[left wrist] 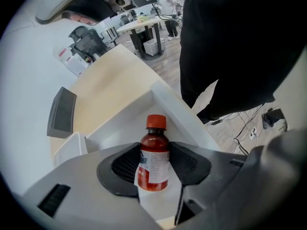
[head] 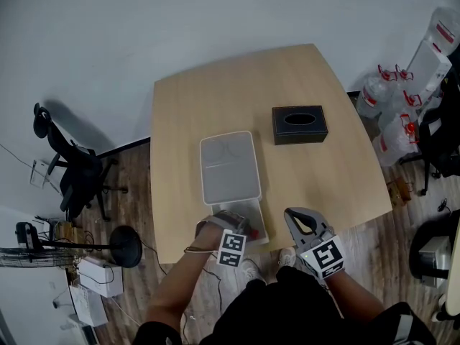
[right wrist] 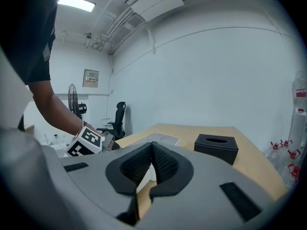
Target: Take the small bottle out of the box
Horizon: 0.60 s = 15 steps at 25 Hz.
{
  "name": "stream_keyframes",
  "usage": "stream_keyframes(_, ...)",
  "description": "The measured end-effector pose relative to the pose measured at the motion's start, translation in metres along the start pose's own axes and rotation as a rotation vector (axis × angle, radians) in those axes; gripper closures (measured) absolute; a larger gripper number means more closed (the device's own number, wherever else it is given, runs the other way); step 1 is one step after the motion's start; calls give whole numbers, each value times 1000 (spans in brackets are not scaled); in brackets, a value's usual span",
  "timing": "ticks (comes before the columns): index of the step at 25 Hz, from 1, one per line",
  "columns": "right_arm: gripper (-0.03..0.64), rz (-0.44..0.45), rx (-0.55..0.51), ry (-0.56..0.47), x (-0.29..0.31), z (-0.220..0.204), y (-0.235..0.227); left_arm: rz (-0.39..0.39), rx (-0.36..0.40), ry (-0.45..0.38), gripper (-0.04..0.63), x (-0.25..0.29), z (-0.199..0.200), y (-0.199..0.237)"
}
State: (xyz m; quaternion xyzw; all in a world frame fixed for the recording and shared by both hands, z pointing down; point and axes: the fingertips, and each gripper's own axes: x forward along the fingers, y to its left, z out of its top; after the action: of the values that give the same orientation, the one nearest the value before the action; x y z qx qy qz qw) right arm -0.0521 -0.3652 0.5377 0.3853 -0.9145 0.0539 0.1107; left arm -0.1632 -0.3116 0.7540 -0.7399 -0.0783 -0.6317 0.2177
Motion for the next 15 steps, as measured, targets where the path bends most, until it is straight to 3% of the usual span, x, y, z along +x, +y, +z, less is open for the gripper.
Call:
stream_keyframes(7,606,13,-11,-1,2,0,5,44,-73,-26,387,-6,-1,7)
stream_keyframes(15,606,24,-13,12,5,-3,11,223,-275,-144,387,-51,-3,34)
